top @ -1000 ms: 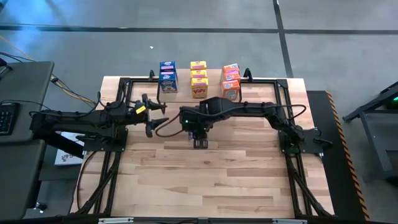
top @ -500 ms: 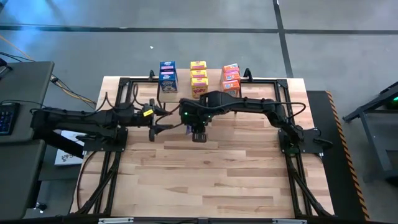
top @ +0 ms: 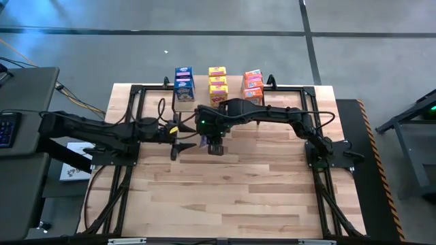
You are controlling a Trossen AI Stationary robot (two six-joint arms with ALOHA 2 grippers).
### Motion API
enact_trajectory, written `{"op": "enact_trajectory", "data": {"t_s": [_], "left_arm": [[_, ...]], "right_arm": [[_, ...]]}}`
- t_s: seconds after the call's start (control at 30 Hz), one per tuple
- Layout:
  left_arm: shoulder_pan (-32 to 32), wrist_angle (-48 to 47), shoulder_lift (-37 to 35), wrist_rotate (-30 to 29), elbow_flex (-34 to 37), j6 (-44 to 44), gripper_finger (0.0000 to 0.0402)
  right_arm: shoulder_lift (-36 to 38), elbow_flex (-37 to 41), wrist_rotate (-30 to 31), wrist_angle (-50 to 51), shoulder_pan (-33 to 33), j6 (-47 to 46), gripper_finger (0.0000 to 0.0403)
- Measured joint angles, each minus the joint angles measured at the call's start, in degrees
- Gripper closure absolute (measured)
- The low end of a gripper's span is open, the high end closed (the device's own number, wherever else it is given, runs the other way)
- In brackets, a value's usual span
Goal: Stack cereal on shelf
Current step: Put the blue cereal box on the shelf
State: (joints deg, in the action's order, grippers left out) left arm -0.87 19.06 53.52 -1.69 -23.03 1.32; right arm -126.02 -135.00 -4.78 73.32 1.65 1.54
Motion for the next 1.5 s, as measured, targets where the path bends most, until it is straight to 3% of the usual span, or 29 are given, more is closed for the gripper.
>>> {"op": "enact_trajectory", "data": {"t_s": [0.43,0.9,1.33,1.5], "left_arm": [[0.3,5.44,7.16,-0.4,0.0,-0.06,0.0137],[0.27,7.5,8.52,-1.92,0.0,-0.06,0.0139],[0.3,7.55,8.52,-1.72,0.0,-0.11,0.0226],[0.32,7.68,8.52,-1.56,0.0,-0.08,0.024]], "right_arm": [[0.0,0.0,-0.56,-1.69,0.24,0.0,0.0268],[0.02,0.04,-2.56,-4.95,0.26,0.0,0.0268],[0.02,0.04,-2.15,-4.75,0.31,-0.04,0.0268],[0.02,0.04,-2.18,-4.7,0.31,-0.07,0.0268]]}}
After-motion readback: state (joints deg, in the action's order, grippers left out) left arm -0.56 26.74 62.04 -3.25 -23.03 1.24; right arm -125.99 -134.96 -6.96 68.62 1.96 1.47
